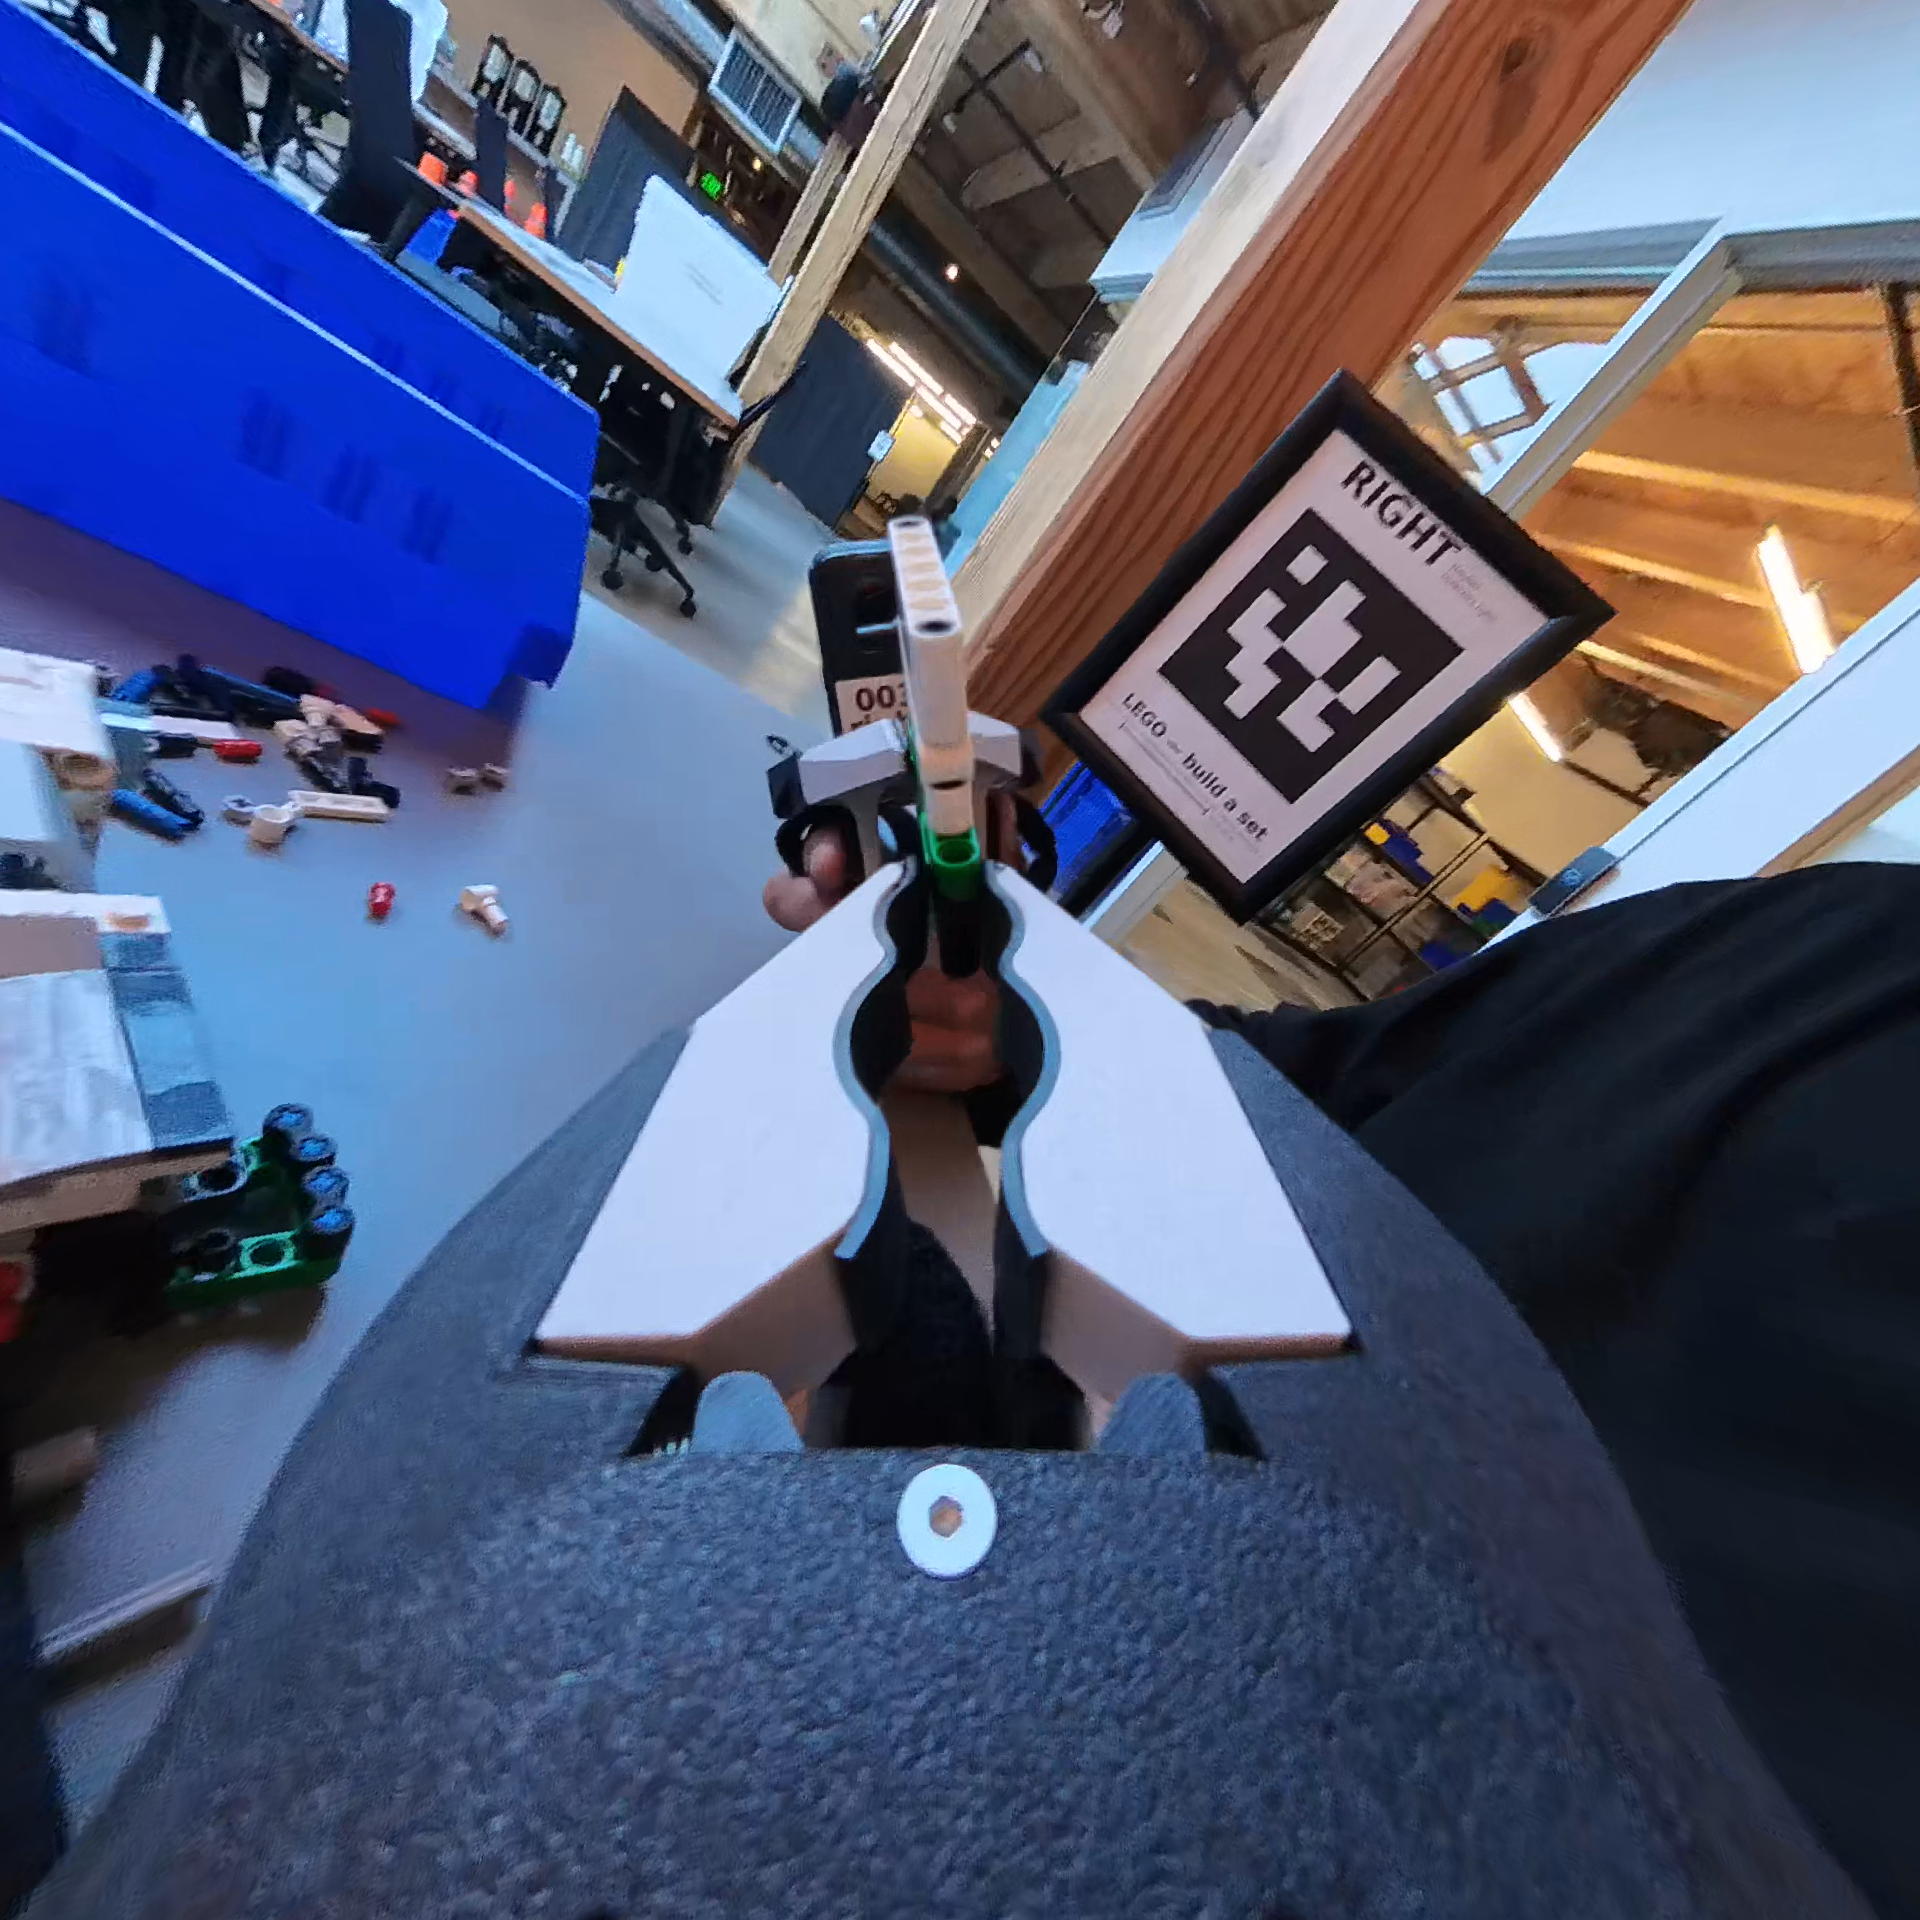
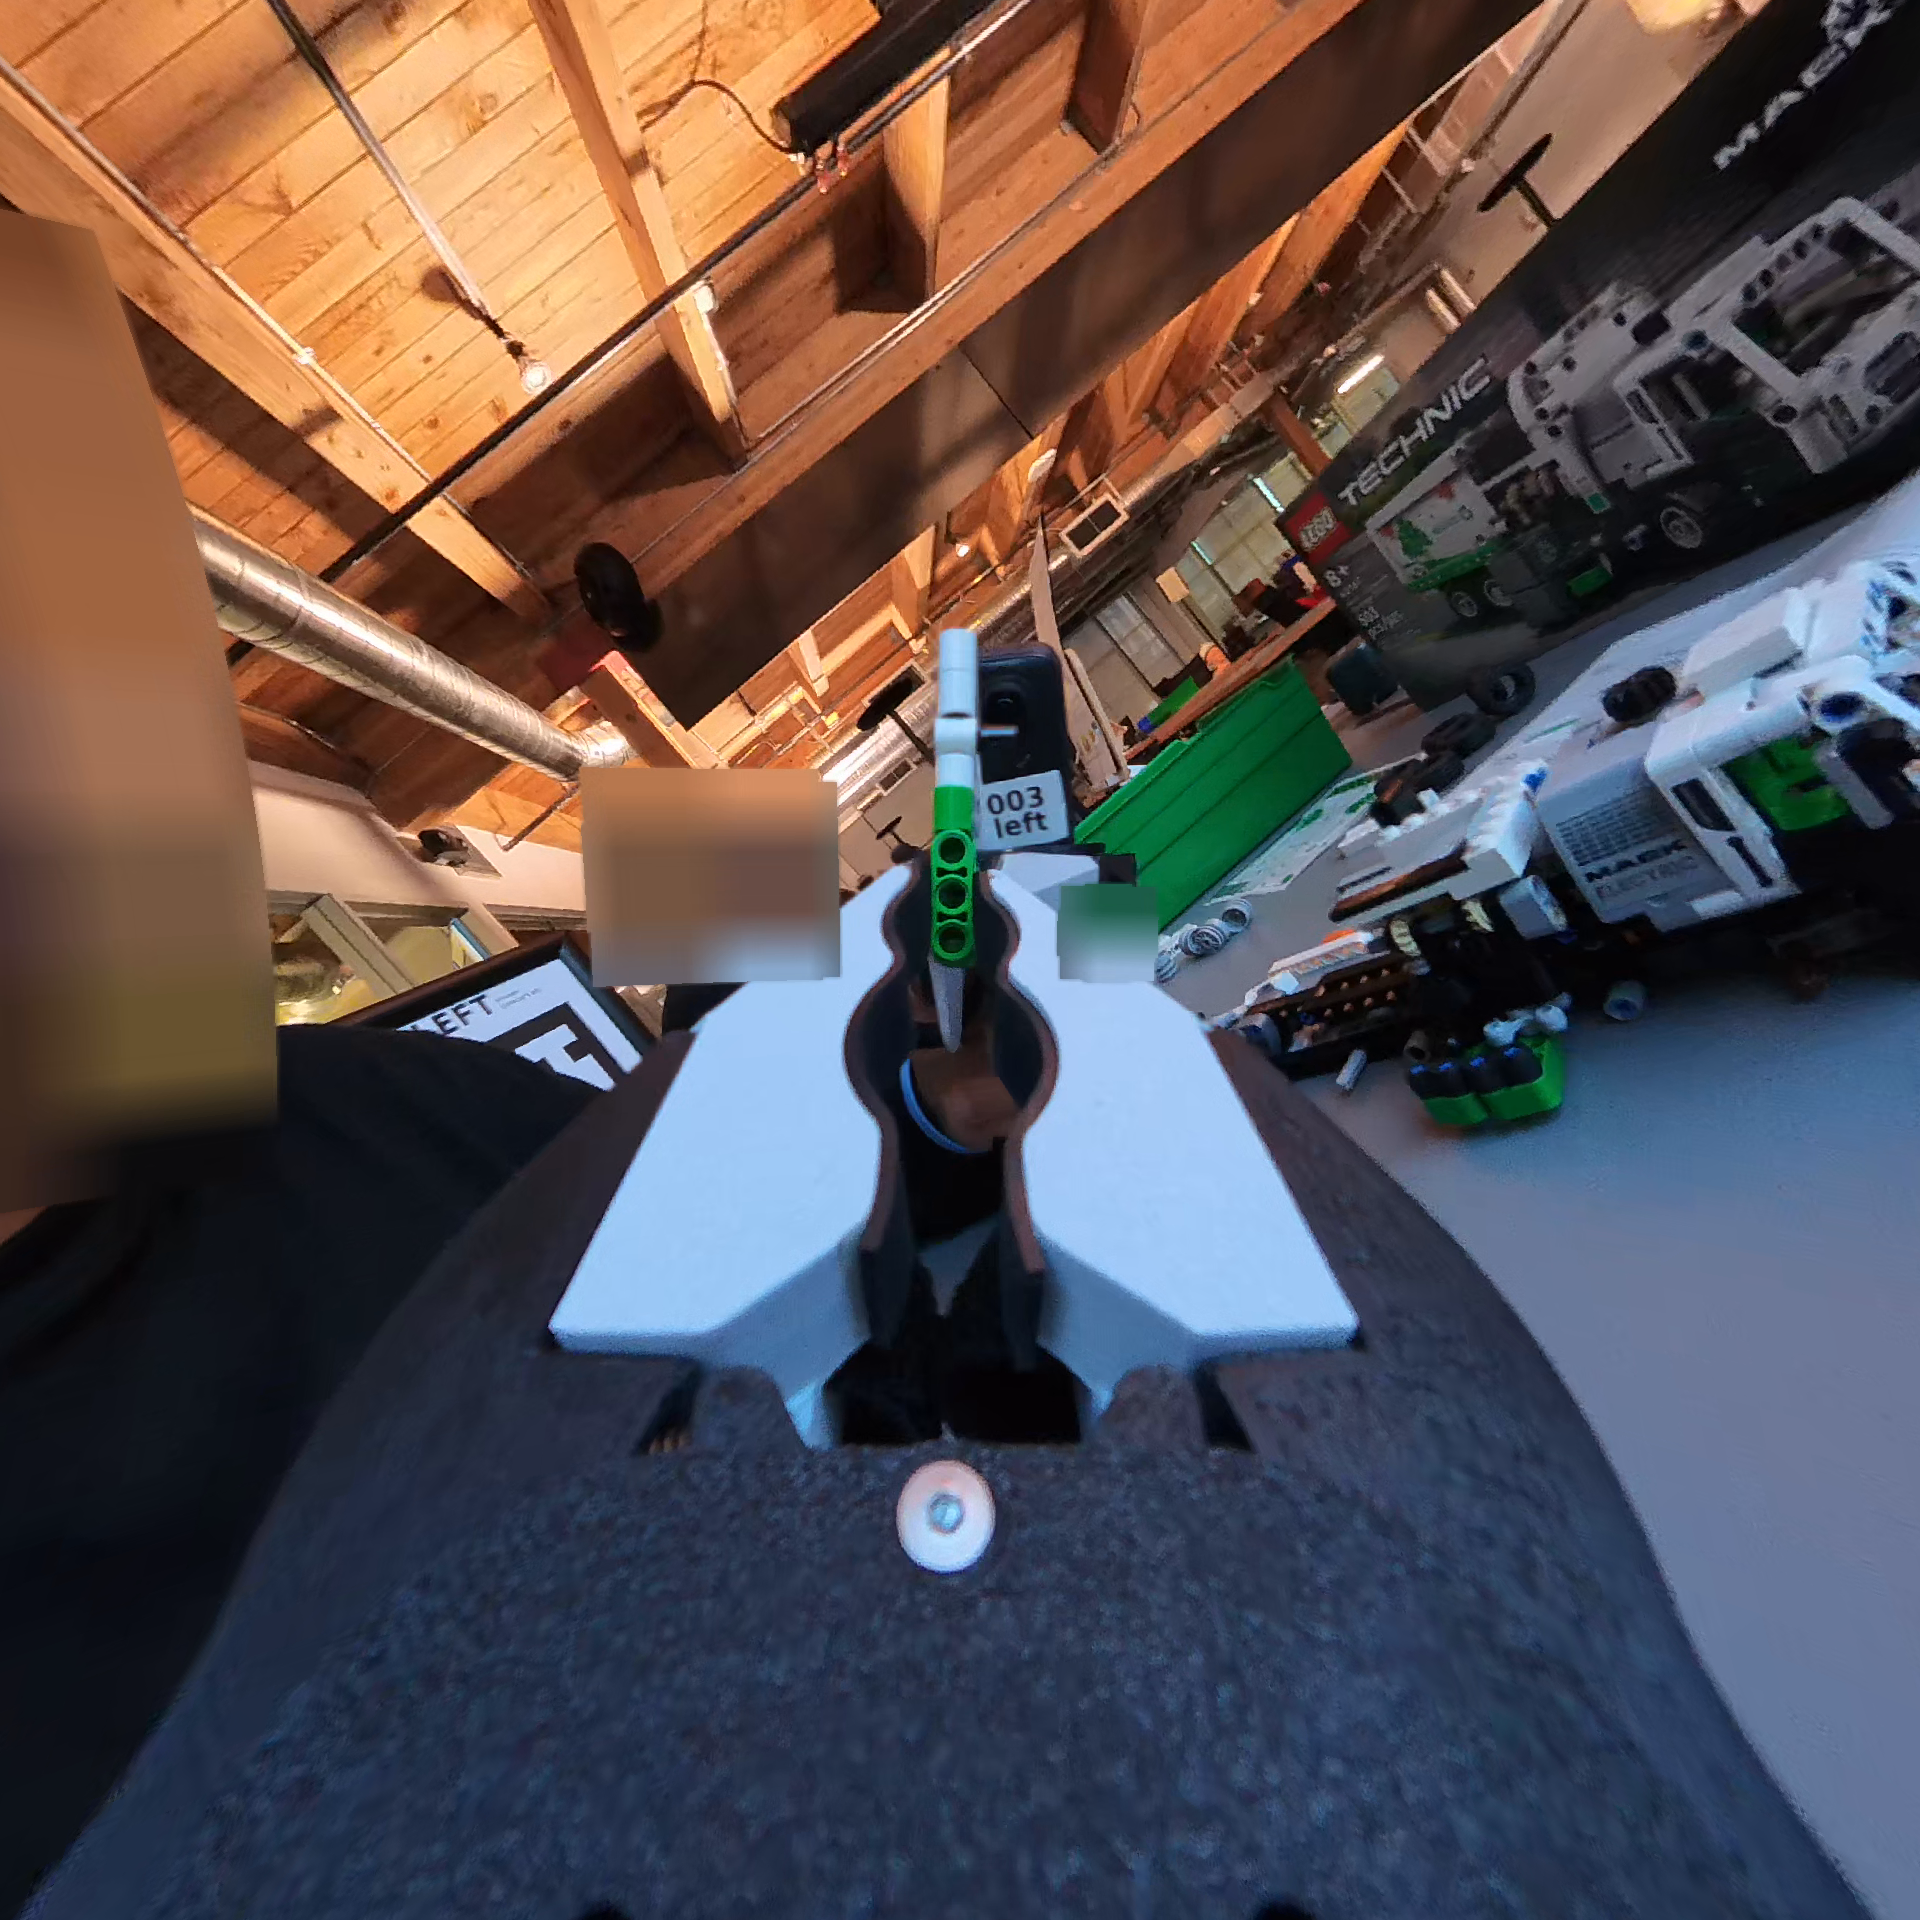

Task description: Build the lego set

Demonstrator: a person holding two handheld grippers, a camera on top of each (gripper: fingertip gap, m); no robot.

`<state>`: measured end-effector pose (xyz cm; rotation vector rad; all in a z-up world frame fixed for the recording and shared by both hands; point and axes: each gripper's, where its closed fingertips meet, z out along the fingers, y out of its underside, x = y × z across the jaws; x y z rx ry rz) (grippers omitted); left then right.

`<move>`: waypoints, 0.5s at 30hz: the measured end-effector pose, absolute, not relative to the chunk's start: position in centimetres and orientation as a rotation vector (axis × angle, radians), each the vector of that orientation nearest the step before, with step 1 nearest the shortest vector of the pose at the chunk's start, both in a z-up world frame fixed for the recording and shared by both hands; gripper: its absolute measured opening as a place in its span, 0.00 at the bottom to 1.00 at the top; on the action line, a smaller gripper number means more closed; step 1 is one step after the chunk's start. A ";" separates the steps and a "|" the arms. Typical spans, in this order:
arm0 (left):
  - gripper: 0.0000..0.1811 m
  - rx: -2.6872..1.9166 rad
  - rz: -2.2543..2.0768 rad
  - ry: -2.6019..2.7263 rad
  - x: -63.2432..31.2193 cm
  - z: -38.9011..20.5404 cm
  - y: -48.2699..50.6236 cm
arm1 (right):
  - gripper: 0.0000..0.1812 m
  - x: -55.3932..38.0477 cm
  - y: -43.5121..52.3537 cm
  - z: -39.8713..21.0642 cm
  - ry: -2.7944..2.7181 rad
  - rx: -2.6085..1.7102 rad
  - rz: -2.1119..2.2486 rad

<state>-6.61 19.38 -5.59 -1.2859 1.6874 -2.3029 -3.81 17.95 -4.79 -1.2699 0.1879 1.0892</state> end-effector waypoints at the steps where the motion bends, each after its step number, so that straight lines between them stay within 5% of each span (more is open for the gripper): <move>1: 0.04 -1.294 -2.289 1.698 -6.6 -5.8 19.4 | 0.03 -3.7 18.0 -4.9 0.196 -1.277 1.079; 4: 0.03 -1.298 -2.282 1.709 -6.6 -6.0 19.3 | 0.04 -4.0 17.8 -4.9 0.170 -1.283 1.054; 9: 0.03 -1.305 -2.267 1.728 -6.5 -6.5 19.0 | 0.20 -6.8 18.7 -6.3 0.051 -1.429 1.036; 15: 0.03 -1.332 -2.273 1.747 -6.4 -7.2 18.6 | 0.14 -6.6 19.2 -7.2 0.077 -1.495 0.976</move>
